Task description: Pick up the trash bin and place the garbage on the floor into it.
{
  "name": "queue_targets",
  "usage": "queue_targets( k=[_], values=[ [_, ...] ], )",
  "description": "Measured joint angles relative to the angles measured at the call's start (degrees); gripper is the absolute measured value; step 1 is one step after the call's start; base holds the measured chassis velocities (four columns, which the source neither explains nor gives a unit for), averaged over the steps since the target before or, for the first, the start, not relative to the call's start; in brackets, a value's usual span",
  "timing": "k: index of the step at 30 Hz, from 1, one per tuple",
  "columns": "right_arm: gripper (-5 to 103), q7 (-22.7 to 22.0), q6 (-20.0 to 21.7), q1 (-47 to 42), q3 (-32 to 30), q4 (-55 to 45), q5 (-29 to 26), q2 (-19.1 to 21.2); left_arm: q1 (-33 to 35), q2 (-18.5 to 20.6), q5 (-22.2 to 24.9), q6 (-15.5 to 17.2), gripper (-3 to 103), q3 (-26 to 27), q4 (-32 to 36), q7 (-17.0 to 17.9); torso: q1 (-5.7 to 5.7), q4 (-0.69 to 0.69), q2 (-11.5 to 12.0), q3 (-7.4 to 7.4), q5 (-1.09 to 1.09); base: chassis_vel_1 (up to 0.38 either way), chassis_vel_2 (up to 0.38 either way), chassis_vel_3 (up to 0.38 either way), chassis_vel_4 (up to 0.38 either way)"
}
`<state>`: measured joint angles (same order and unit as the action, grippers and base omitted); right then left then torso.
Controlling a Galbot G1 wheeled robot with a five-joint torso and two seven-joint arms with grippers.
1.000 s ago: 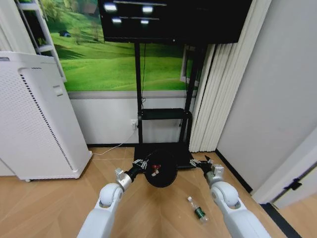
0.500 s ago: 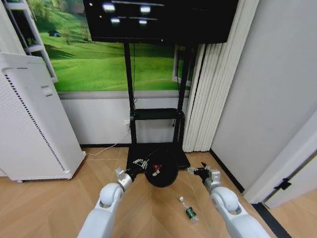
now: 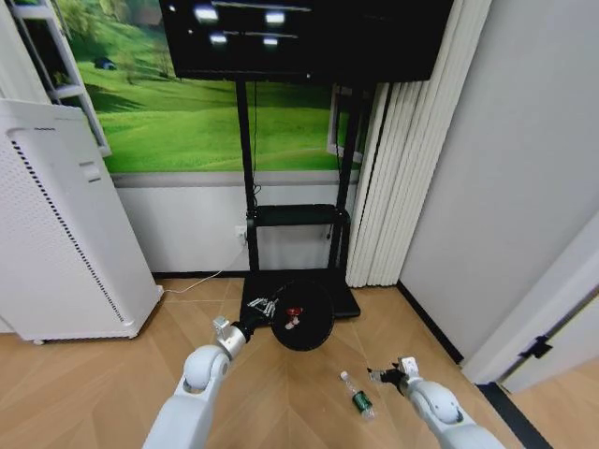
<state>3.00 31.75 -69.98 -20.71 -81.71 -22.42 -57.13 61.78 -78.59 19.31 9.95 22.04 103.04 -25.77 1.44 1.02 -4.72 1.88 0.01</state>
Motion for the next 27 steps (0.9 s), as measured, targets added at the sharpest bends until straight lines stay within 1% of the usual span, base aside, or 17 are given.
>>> queue_targets(
  k=[5,7,9,11,15,17,18,19,20,26,27],
  values=[
    [100,1.1,1.2,-0.6,0.0,1.6,0.9,-0.6,0.4,0.1,0.2,-0.2,8,0.9,0.2,-0.3,0.0,0.0,0.0,0.0,-0.02,0.0,0.0,0.0,0.0],
    [100,1.4,0.8,-0.6,0.3,2.1,1.0,-0.9,0.4,0.0,0.2,-0.2,8,1.1,0.2,-0.3,0.0,0.0,0.0,0.0,-0.03,0.0,0.0,0.0,0.0],
    [100,1.4,0.3,0.3,0.6,3.9,1.6,-2.6,0.4,0.1,0.5,-0.2,8,1.3,0.3,-0.4,0.0,0.01,0.0,0.0,0.0,0.0,0.0,0.0,0.0],
    [100,1.4,0.4,0.7,0.6,4.5,1.7,-3.3,0.4,0.2,0.6,-0.2,8,1.3,0.4,-0.4,0.0,-0.01,0.0,0.0,-0.02,0.0,0.0,0.0,0.0],
    [100,1.5,0.2,1.7,1.3,6.7,1.8,-5.2,0.3,0.3,0.9,-0.2,8,1.4,0.5,-0.3,0.0,0.0,0.0,0.0,-0.02,0.0,0.0,0.0,0.0],
    [100,1.7,-0.3,2.9,1.7,9.1,3.3,-7.0,0.3,0.3,1.0,-0.2,8,1.4,0.5,-0.3,0.0,-0.01,0.0,0.0,-0.02,0.0,0.0,0.0,0.0],
    [100,1.7,-0.3,2.9,1.7,9.1,3.3,-7.0,0.3,0.3,1.0,-0.2,8,1.4,0.5,-0.3,0.0,-0.01,0.0,0.0,-0.02,0.0,0.0,0.0,0.0],
    [100,1.9,-0.5,3.3,1.8,10.5,4.3,-7.8,0.3,0.4,1.0,-0.2,8,1.4,0.6,-0.3,0.0,0.01,0.0,0.01,-0.01,0.0,0.0,0.0,0.0],
    [100,2.0,-0.9,3.8,1.8,11.7,5.2,-8.6,0.3,0.7,1.0,-0.2,8,1.4,0.6,-0.3,0.0,0.0,0.0,0.0,-0.01,0.0,0.0,0.0,0.0],
    [100,2.1,-1.3,3.7,1.6,12.2,6.1,-9.5,0.2,1.4,1.1,-0.2,8,1.4,0.8,-0.3,0.0,-0.01,0.0,0.0,-0.02,0.0,0.0,0.0,0.0],
    [100,2.1,-1.3,3.4,1.4,11.6,6.1,-9.5,0.2,1.5,1.2,-0.2,8,1.4,0.9,-0.4,0.0,0.0,0.0,0.0,-0.02,0.0,0.0,0.0,0.0]
  ],
)
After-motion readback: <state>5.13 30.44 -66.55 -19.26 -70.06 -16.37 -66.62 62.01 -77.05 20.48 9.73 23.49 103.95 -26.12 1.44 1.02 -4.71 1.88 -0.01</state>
